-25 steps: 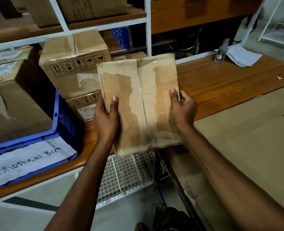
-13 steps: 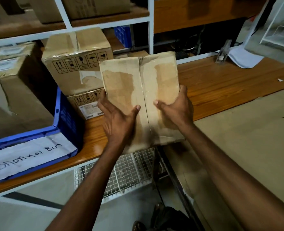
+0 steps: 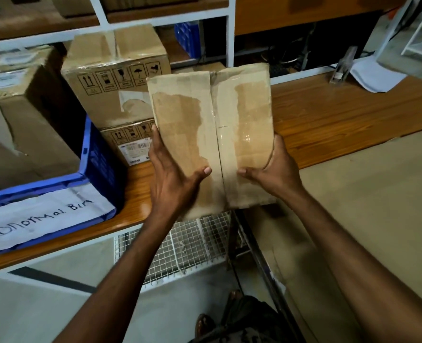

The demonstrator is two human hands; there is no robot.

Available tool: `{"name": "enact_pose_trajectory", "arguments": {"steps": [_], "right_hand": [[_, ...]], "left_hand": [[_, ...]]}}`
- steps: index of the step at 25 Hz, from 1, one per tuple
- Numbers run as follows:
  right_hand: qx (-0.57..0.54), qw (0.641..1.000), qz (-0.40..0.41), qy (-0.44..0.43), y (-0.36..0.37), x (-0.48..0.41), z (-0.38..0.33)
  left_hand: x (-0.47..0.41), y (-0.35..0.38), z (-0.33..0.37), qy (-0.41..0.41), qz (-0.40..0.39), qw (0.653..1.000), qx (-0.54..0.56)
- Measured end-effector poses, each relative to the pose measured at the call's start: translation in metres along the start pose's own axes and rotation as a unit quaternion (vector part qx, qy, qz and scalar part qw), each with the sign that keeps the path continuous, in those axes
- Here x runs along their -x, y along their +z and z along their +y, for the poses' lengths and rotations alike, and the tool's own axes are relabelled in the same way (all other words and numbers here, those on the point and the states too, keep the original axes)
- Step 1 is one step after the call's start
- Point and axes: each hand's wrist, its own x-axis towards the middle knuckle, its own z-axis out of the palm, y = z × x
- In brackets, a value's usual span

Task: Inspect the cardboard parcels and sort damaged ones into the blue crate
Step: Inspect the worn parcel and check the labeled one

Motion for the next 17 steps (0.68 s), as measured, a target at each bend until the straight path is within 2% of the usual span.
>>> {"name": "enact_pose_trajectory", "arguments": {"steps": [2, 4, 7, 11, 13, 17], "right_hand": [[-0.031, 0.999, 0.005, 0.022, -0.005, -0.005, 0.006], [-0.082, 0.995, -0.001, 0.049, -0.011, -0.015, 0.000], [-0.008, 0.999, 0.019, 0.035, -0.016, -0.032, -0.007], [-0.061, 0.997, -0.005, 0.056, -0.026, -0.035, 0.008], [-0.038, 0.998, 0.026, 0.046, -0.022, -0.028, 0.009], [0.018, 0.995, 0.090, 0.032, -0.007, -0.016, 0.005]], "left_hand": [[-0.007, -0.007, -0.006, -0.007, 0.001, 0.999, 0.040], [-0.015, -0.014, -0.012, -0.008, 0.042, 0.997, 0.066], [-0.025, -0.017, -0.013, -0.010, 0.097, 0.994, 0.048], [-0.023, -0.010, -0.010, -0.033, 0.129, 0.990, 0.049], [-0.018, -0.006, -0.013, -0.055, 0.121, 0.990, 0.050], [-0.008, 0.003, -0.009, -0.018, 0.081, 0.996, 0.034]]}}
